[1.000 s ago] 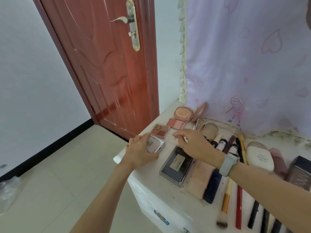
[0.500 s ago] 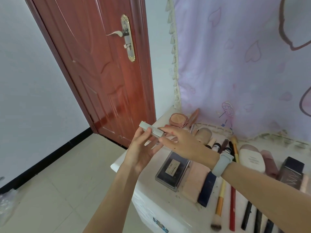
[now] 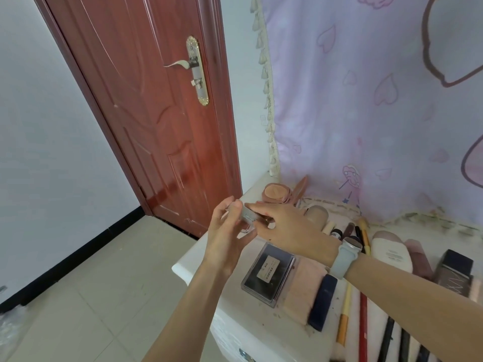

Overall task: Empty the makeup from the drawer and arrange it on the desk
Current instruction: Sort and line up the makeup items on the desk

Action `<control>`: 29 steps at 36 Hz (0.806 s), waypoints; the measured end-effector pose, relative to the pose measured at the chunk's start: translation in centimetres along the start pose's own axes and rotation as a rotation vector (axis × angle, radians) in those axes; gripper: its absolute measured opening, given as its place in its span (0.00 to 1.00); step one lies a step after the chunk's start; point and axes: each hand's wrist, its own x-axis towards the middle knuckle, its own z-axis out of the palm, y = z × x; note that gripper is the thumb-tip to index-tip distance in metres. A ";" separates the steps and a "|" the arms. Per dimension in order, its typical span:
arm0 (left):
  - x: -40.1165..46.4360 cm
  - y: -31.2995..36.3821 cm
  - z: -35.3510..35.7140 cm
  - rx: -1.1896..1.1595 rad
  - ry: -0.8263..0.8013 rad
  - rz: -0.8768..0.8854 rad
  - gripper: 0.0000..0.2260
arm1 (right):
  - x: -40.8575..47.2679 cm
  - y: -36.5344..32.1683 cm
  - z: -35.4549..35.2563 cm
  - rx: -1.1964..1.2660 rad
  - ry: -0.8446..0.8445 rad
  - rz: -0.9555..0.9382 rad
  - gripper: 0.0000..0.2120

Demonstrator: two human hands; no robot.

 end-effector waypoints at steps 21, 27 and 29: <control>0.0 0.1 0.8 0.168 0.226 0.065 0.17 | 1.1 -0.5 -0.6 -0.072 -0.036 -0.015 0.11; 0.1 0.1 0.7 0.142 0.245 0.020 0.15 | 1.2 -0.8 -0.2 -0.192 0.027 -0.027 0.05; 0.1 -0.1 0.7 0.136 0.254 0.010 0.15 | 1.3 -0.8 -0.2 -0.218 0.010 -0.022 0.04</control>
